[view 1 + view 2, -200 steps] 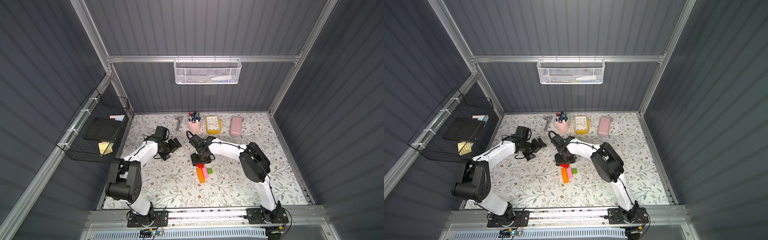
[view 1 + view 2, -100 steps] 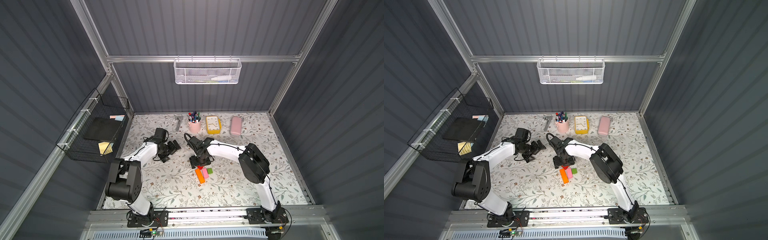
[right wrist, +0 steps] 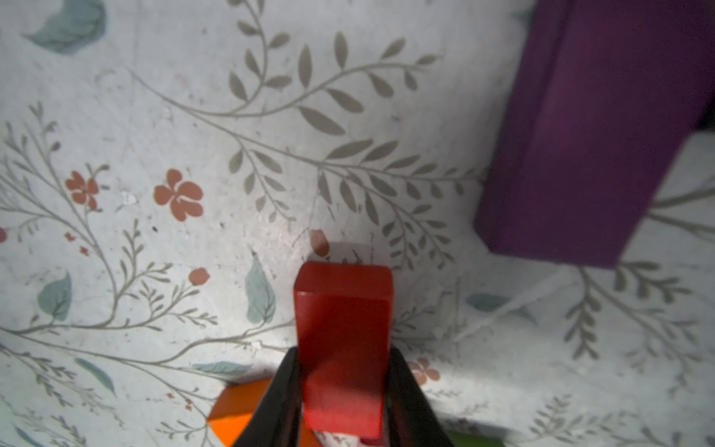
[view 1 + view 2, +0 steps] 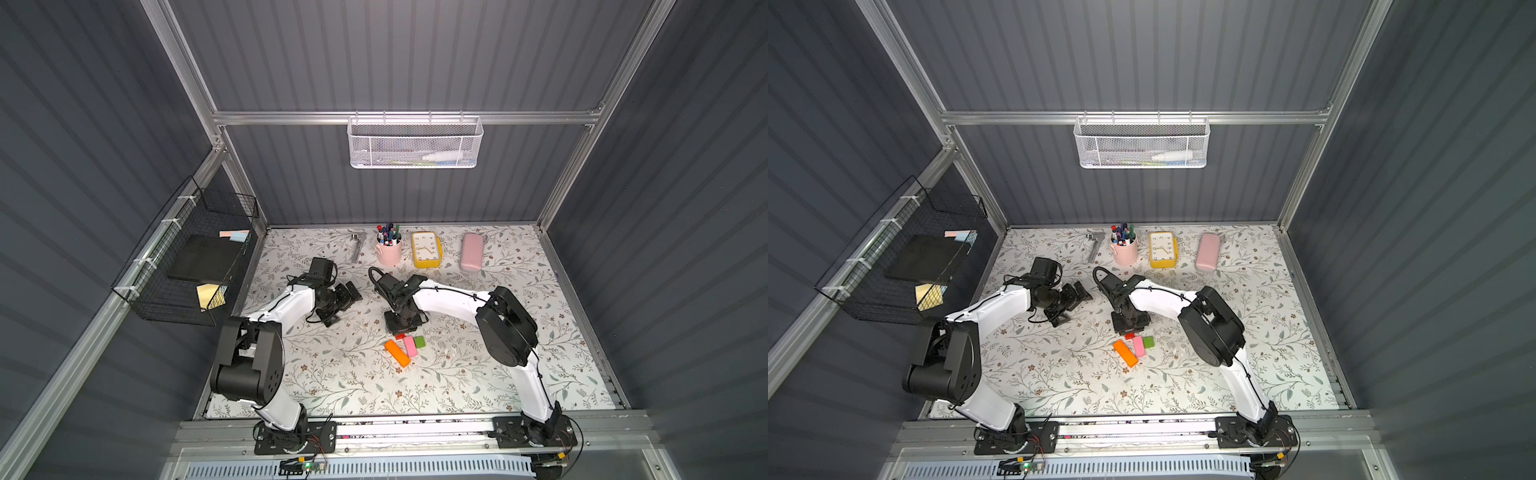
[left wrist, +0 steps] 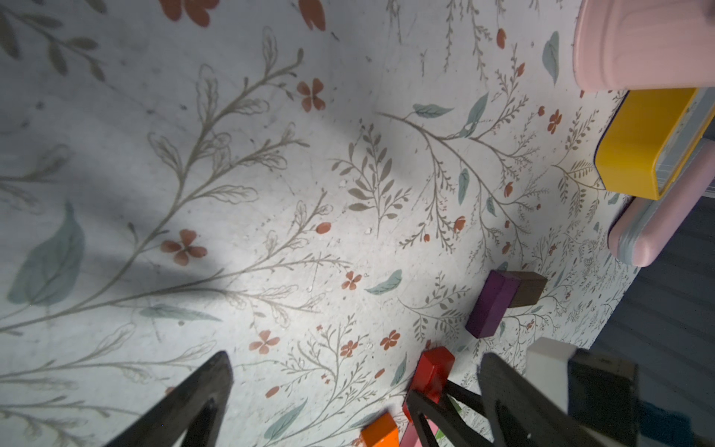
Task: Assemble the number 6 with building blocks
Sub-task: Pick up the building block from the center of the board, then assemble the building block at the center of the board.
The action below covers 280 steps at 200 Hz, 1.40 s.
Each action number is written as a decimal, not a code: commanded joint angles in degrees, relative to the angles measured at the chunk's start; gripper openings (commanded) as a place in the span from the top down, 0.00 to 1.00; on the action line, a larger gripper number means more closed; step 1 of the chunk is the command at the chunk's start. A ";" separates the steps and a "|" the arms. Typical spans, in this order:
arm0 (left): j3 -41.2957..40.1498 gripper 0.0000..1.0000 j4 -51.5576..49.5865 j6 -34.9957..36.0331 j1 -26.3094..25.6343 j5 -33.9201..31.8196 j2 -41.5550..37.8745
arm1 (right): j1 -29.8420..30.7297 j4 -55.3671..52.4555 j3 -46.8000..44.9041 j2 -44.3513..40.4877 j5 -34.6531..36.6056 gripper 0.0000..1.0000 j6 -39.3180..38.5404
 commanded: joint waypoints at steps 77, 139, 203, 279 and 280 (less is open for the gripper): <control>-0.60 0.01 -0.44 2.14 0.46 0.52 -1.32 | 0.16 -3.26 -1.14 -2.87 4.44 0.72 1.83; -0.39 0.01 -0.45 2.54 0.46 0.81 -1.25 | 0.06 -4.73 -0.51 -5.75 4.74 0.71 2.86; -0.06 0.01 -0.61 2.62 0.46 0.91 -1.32 | -1.58 -3.16 -4.46 -8.06 3.82 0.71 2.99; 0.02 0.01 -0.26 2.47 0.46 0.74 -0.80 | -3.89 -0.22 -9.16 -10.01 3.30 0.71 1.48; -0.02 0.01 -0.26 2.50 0.50 0.73 -0.80 | -3.89 -0.16 -9.17 -9.99 3.29 0.71 1.44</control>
